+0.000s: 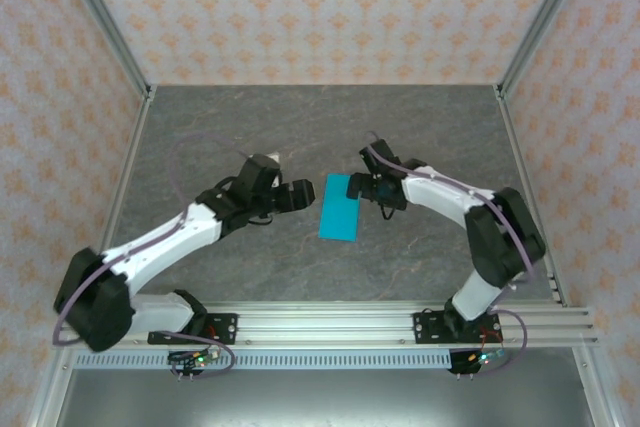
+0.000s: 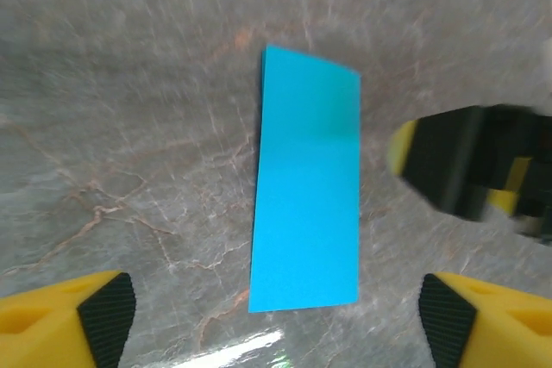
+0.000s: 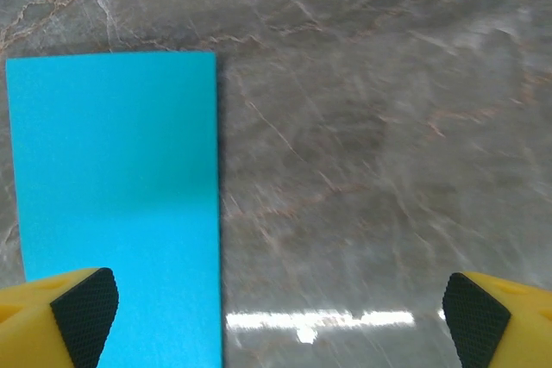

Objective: Fold a paper plane with a square sheet of paper (fold left side to right side)
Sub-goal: Move the paper to the center of the table.

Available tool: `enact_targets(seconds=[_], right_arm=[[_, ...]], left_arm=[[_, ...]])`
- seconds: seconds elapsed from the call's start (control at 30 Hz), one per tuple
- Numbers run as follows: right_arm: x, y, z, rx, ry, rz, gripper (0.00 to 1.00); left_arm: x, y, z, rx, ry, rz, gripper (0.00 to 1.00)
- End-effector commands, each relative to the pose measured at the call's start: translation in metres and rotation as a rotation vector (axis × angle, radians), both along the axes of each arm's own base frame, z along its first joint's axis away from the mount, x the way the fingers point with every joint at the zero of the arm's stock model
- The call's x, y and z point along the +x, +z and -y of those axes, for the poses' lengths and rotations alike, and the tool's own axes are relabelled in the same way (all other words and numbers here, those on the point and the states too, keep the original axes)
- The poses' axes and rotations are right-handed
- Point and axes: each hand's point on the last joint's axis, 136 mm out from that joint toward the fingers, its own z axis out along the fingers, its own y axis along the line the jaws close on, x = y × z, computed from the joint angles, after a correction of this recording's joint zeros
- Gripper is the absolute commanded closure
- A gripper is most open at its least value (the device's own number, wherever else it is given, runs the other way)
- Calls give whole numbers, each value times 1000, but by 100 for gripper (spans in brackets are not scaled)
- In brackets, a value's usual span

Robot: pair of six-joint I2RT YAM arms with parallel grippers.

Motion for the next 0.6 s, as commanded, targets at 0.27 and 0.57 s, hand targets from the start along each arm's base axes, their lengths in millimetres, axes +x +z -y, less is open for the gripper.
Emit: enact_targets(seconds=[0.27, 0.57], right_arm=[[40, -21, -39, 18, -33, 7, 0], [44, -30, -65, 49, -2, -14, 0]], left_arm=[[-12, 15, -44, 97, 99, 124, 4], [-14, 12, -50, 129, 106, 124, 4]])
